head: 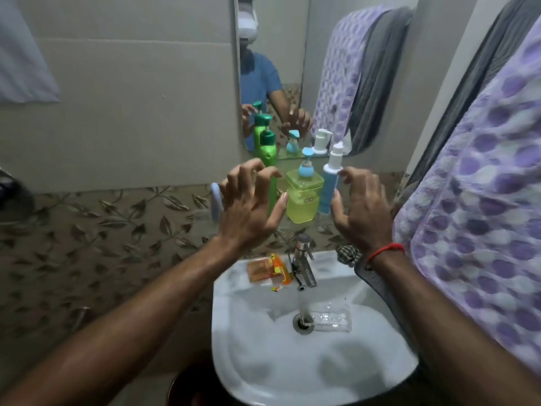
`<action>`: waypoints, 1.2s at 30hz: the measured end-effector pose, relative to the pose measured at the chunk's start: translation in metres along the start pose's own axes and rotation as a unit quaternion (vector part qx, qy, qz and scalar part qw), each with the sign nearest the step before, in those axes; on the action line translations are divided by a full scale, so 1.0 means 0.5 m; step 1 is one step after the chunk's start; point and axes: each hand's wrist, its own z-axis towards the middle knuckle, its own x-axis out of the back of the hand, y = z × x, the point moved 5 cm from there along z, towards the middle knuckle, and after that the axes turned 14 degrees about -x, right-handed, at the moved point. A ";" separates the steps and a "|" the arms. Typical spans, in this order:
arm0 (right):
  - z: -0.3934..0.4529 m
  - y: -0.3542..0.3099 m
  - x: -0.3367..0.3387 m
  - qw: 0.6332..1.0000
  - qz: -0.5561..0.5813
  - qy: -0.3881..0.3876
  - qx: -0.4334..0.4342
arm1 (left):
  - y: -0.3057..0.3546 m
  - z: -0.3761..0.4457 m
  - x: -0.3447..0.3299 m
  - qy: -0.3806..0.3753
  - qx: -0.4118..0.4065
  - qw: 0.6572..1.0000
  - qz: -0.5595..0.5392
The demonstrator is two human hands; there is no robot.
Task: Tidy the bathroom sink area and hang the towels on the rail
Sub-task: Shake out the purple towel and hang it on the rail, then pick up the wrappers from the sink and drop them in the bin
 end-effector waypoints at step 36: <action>-0.575 0.296 -0.419 0.803 -0.087 -0.577 -0.124 | 0.151 -0.569 -0.323 -0.221 0.693 0.589 -0.352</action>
